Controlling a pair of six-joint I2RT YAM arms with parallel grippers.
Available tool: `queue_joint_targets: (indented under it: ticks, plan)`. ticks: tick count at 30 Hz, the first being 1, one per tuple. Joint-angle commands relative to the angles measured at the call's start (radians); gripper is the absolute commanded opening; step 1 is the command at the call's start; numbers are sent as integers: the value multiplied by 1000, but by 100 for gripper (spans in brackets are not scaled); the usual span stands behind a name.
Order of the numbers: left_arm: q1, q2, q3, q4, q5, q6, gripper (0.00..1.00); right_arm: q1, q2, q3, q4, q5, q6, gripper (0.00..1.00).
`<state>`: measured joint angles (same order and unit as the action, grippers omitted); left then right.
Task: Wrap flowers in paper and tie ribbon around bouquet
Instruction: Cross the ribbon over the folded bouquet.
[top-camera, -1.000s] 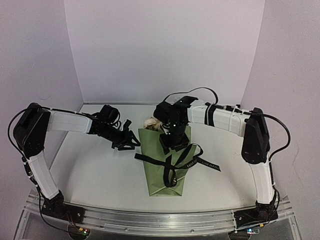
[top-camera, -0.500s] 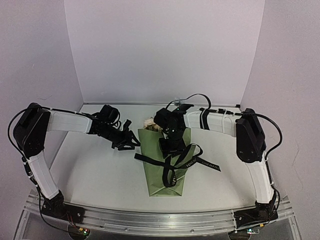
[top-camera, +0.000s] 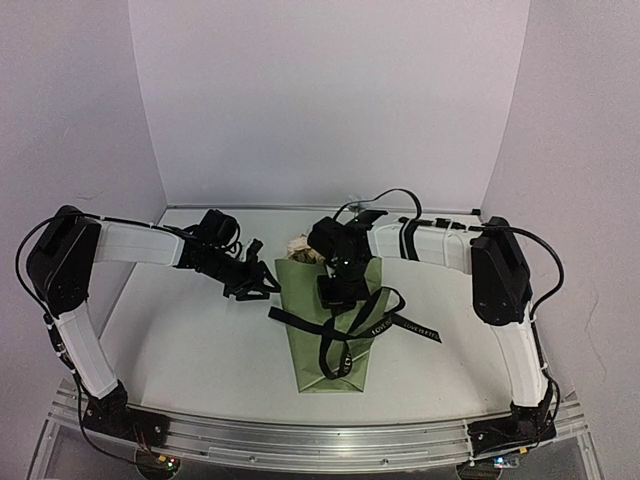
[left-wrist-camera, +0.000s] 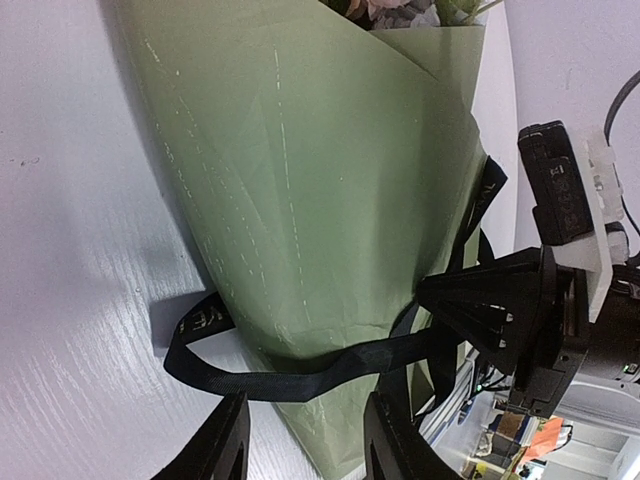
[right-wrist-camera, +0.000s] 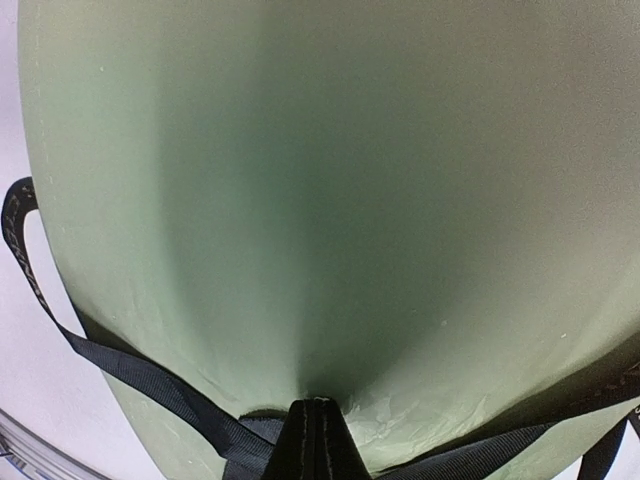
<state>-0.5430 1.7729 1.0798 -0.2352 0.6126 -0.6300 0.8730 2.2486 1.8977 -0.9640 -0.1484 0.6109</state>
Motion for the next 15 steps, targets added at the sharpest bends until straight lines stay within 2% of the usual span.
queue_joint_targets:
  ticks: [1, 15]
  plan:
    - [3, -27, 34, 54, 44, 0, 42, -6, -47, 2, 19, 3, -1, 0]
    - [-10, -13, 19, 185, 115, 8, 43, -68, -117, 21, 107, -58, 13, 0]
